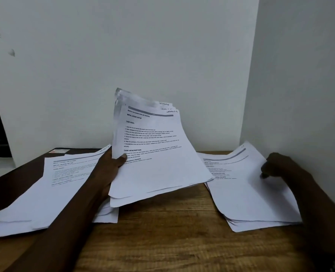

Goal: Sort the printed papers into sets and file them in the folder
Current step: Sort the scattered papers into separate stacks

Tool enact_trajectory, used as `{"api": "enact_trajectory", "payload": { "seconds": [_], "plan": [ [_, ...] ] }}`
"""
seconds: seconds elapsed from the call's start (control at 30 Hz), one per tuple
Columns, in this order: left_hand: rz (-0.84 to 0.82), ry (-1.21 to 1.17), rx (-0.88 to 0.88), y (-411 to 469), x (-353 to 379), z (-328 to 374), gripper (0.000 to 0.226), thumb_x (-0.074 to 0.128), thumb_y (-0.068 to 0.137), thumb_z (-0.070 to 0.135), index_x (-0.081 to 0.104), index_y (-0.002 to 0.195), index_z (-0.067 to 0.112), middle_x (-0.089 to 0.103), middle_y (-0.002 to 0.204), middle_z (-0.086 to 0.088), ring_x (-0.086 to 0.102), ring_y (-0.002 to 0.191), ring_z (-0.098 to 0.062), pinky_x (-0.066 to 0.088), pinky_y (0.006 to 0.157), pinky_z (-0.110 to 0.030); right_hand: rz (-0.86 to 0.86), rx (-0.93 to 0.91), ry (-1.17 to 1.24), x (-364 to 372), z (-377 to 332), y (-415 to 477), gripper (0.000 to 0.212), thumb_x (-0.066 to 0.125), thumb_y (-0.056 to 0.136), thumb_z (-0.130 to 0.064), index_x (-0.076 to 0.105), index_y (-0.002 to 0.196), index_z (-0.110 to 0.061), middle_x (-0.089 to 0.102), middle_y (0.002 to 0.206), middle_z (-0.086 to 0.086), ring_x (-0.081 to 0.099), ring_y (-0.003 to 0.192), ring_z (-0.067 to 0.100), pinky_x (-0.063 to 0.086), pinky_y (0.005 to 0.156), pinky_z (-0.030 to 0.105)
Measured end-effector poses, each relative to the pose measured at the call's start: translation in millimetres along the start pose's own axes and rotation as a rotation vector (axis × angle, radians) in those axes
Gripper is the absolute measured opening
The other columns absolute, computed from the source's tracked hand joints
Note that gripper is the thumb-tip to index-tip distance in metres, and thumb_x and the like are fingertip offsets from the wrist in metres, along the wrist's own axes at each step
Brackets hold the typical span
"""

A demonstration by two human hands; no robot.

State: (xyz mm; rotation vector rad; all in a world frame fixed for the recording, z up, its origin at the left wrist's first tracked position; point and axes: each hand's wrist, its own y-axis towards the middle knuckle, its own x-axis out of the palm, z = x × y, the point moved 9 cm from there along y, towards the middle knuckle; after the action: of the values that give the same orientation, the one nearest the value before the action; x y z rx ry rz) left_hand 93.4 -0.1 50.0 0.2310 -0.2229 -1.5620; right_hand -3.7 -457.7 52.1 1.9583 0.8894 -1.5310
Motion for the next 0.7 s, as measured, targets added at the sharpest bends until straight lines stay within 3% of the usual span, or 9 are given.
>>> {"api": "enact_trajectory", "payload": {
  "seconds": [0.07,0.13,0.2,0.27,0.3,0.4,0.5,0.57,0.7],
  "plan": [
    [-0.013,-0.014,-0.002,1,1,0,0.031,0.053,0.097,0.005,0.054,0.128,0.010,0.065,0.110,-0.006,0.065,0.081,-0.009,0.055,0.072,-0.029,0.144,-0.114,0.057,-5,-24,-10,0.069,0.073,0.083,-0.023,0.036,0.138,-0.004,0.045,0.141,0.019,0.045,0.129,0.035,0.042,0.099,0.038],
    [-0.028,-0.039,-0.002,0,4,1,0.029,0.051,0.098,0.003,0.054,0.125,0.012,0.066,0.102,-0.001,0.069,0.071,-0.005,0.058,0.065,-0.023,0.256,-0.306,0.053,-1,-61,-24,0.068,0.067,0.086,-0.038,0.035,0.143,-0.018,0.042,0.146,0.009,0.042,0.133,0.029,0.037,0.106,0.042],
    [-0.046,-0.065,-0.003,-2,9,2,0.029,0.050,0.098,0.000,0.053,0.125,0.011,0.065,0.098,0.002,0.069,0.064,0.001,0.053,0.053,-0.014,0.097,-0.408,0.030,29,-89,-26,0.062,0.059,0.089,-0.053,0.041,0.141,-0.023,0.046,0.145,0.005,0.044,0.132,0.027,0.038,0.104,0.038],
    [-0.062,-0.088,-0.006,-4,13,2,0.030,0.049,0.098,0.000,0.052,0.125,0.010,0.065,0.099,0.002,0.069,0.063,0.002,0.052,0.051,-0.013,-0.092,-0.411,-0.059,59,-95,-24,0.053,0.048,0.094,-0.056,0.053,0.129,-0.016,0.054,0.137,0.008,0.050,0.124,0.026,0.039,0.094,0.030],
    [-0.071,-0.100,-0.007,-4,14,2,0.029,0.049,0.098,0.000,0.052,0.125,0.010,0.065,0.099,0.002,0.069,0.063,0.001,0.052,0.051,-0.014,-0.086,-0.419,-0.039,59,-95,-24,0.052,0.043,0.097,-0.054,0.057,0.124,-0.012,0.057,0.134,0.010,0.051,0.122,0.026,0.039,0.091,0.029],
    [-0.102,-0.148,-0.022,-6,20,3,0.027,0.048,0.098,-0.001,0.053,0.123,0.009,0.067,0.100,-0.003,0.071,0.065,-0.003,0.053,0.052,-0.016,0.000,-0.443,0.516,34,-98,-38,0.066,0.034,0.094,-0.064,0.062,0.119,-0.011,0.065,0.122,0.009,0.057,0.115,0.027,0.043,0.099,0.035],
    [-0.182,-0.202,-0.037,-13,31,6,0.027,0.045,0.097,-0.002,0.056,0.119,0.010,0.075,0.093,-0.001,0.073,0.073,-0.010,0.056,0.055,-0.021,-0.460,-0.447,1.244,41,-131,-73,0.071,0.033,0.091,-0.069,0.059,0.127,-0.013,0.070,0.114,0.009,0.067,0.105,0.026,0.052,0.091,0.039],
    [-0.237,-0.289,-0.082,-18,38,5,0.030,0.044,0.095,-0.004,0.059,0.117,0.011,0.076,0.097,-0.003,0.074,0.081,-0.019,0.059,0.060,-0.029,-0.678,-0.464,1.395,43,-149,-97,0.062,0.031,0.096,-0.063,0.059,0.129,-0.019,0.070,0.117,0.006,0.068,0.106,0.023,0.056,0.083,0.035],
    [-0.201,-0.237,-0.147,-20,37,-7,0.031,0.049,0.093,0.001,0.059,0.121,0.009,0.071,0.114,-0.013,0.070,0.098,-0.033,0.059,0.078,-0.042,-0.803,-0.466,1.488,39,-158,-111,0.059,0.032,0.097,-0.060,0.059,0.130,-0.020,0.069,0.119,0.004,0.068,0.107,0.022,0.057,0.084,0.037]
  ]
}}
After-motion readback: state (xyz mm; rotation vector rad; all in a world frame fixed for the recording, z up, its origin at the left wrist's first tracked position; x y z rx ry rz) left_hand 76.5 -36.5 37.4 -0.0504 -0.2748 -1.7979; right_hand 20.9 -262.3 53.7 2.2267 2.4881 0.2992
